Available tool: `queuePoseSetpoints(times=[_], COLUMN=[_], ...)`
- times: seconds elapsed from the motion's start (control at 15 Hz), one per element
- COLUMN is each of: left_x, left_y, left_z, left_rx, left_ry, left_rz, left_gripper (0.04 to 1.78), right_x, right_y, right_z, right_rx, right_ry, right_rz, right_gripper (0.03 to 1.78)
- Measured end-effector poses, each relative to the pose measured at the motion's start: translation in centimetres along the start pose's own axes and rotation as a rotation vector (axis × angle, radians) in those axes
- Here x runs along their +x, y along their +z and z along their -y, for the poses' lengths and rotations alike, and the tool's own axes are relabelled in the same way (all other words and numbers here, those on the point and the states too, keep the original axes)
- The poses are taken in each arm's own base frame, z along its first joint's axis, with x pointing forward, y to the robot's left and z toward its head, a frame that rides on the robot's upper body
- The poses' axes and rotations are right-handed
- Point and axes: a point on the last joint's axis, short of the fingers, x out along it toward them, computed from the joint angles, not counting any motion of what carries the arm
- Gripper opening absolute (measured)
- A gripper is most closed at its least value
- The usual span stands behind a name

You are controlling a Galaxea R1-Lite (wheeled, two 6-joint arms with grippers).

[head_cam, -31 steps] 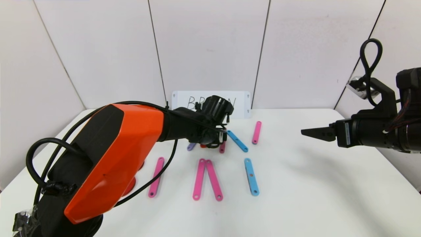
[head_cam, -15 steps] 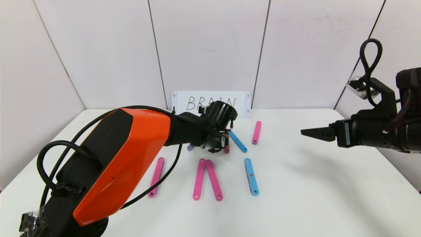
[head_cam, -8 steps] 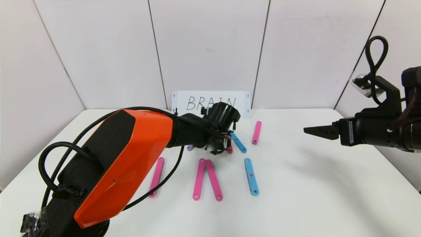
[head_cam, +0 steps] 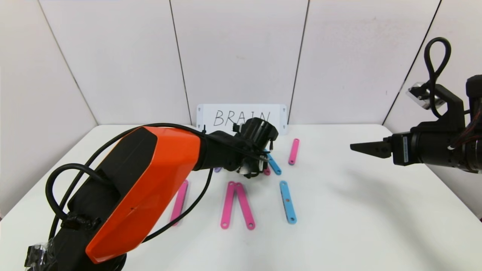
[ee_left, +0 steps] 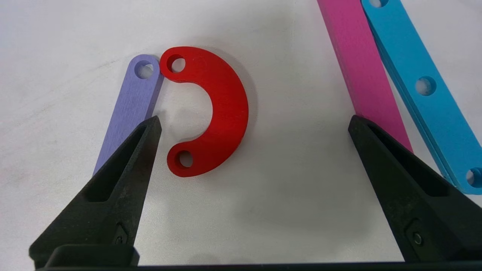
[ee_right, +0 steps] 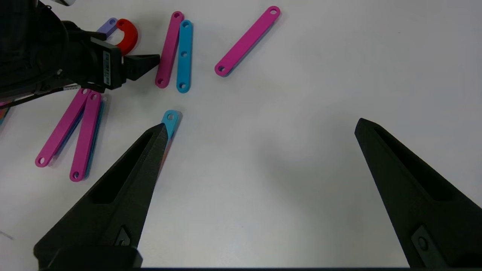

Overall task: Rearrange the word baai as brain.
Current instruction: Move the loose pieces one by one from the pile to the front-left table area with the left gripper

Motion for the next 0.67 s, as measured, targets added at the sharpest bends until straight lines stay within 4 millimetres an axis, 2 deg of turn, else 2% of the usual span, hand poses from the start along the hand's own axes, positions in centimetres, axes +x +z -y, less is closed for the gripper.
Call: queuePoseSetpoints(times=[0.4, 0.53, 0.6, 0.67], left_x=[0.38, 0.46, 0.5, 0.53], left_y=[-0.35, -0.41, -0.43, -0.46], left_z=[0.09, 0.1, 0.08, 0.06], left_rx=[0.001, 0.002, 0.003, 0.005], left_ry=[0.004, 0.004, 0.006, 0.007], left_rz=[-0.007, -0.008, -0.009, -0.01], left_gripper=[1.74, 1.66, 1.48, 0.94], right_x=[-0.02, -0.02, -0.02, -0.02], right_y=[0.01, 0.01, 0.01, 0.01], right_z=[0.03, 0.02, 0.02, 0.02], right_rx=[0.0, -0.001, -0.001, -0.001], right_ry=[-0.001, 0.0, 0.0, 0.0], right_rz=[0.001, 0.001, 0.001, 0.001], right_gripper=[1.74, 1.74, 1.74, 1.74])
